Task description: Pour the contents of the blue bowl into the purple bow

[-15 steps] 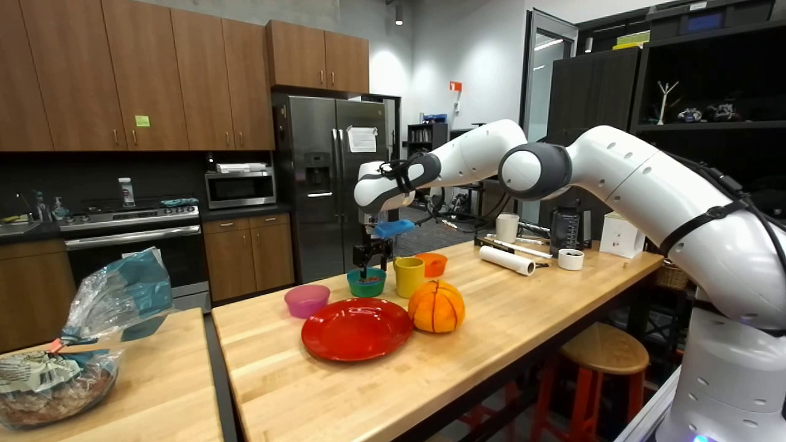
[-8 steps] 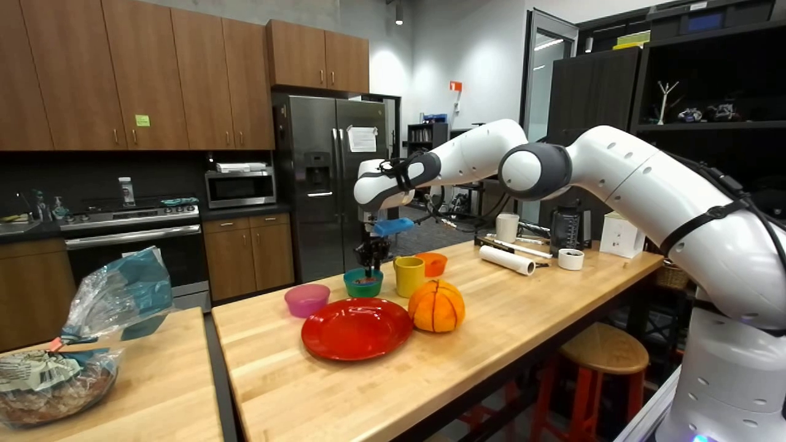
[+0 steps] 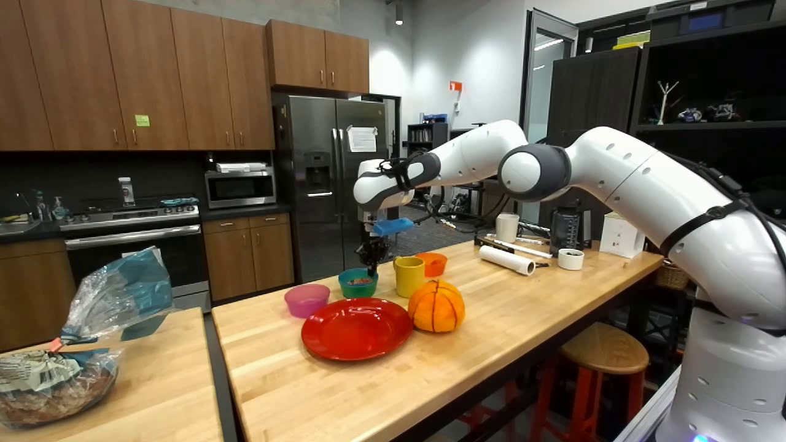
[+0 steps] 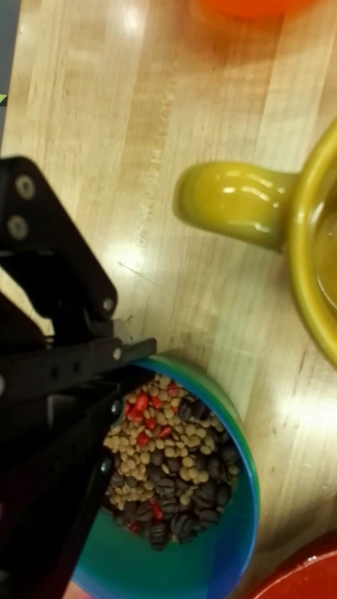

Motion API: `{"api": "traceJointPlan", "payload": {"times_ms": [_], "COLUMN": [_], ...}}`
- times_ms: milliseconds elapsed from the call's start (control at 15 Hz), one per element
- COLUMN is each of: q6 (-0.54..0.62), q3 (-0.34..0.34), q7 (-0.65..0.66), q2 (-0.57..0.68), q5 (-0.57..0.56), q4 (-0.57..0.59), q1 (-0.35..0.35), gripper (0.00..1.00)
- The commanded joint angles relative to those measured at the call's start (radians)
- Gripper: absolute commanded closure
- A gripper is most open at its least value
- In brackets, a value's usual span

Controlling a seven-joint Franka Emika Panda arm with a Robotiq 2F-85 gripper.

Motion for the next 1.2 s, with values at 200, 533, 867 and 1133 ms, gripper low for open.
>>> {"api": "traceJointPlan", "payload": {"times_ms": [200,533,867,1133], "q6": [-0.053,-0.078,-0.087,-0.090], "q3": [0.003,-0.004,-0.005,-0.007], "q7": [-0.004,0.008,0.019,0.020], "q2": [0.018,0.012,0.006,0.000], "q5": [0.025,0.013,-0.003,-0.010], "q4": [0.057,0.095,0.128,0.151], "q1": [0.001,0.020,0.031,0.043], "gripper": [0.98,0.98,0.98,0.98]}}
